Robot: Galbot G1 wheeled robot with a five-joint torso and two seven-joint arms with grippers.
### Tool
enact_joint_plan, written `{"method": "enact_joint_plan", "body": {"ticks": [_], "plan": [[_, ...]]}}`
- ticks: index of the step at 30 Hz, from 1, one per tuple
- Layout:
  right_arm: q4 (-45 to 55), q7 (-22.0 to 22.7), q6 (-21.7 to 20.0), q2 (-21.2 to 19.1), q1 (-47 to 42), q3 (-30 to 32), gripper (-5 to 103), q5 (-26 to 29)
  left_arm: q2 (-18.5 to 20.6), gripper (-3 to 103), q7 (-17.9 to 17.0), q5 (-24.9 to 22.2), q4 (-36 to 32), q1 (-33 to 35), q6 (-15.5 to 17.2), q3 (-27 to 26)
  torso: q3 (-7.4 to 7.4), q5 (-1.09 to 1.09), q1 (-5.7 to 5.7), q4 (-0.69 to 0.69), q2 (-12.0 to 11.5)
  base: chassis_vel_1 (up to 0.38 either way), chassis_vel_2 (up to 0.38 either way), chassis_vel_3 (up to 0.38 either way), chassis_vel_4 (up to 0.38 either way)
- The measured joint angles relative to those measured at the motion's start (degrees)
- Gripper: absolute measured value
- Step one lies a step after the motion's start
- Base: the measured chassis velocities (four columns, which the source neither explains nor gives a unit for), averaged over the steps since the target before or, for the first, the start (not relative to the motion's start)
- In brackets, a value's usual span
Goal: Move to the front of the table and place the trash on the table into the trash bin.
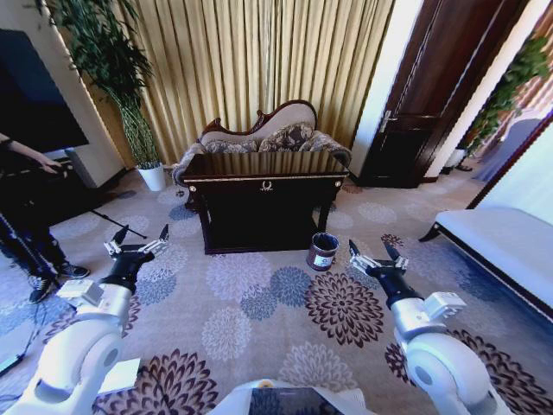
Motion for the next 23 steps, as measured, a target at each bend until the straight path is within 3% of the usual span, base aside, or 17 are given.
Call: {"method": "enact_joint_plan", "body": {"ticks": [23], "plan": [[0.0, 0.0, 0.0, 0.0, 0.0, 0.0, 100, 0.0, 0.0, 100, 0.0, 0.0, 0.0, 0.0, 0.0, 0.0, 0.0, 0.0, 0.0, 0.0, 0.0, 0.0, 0.0, 0.0, 0.0]]}}
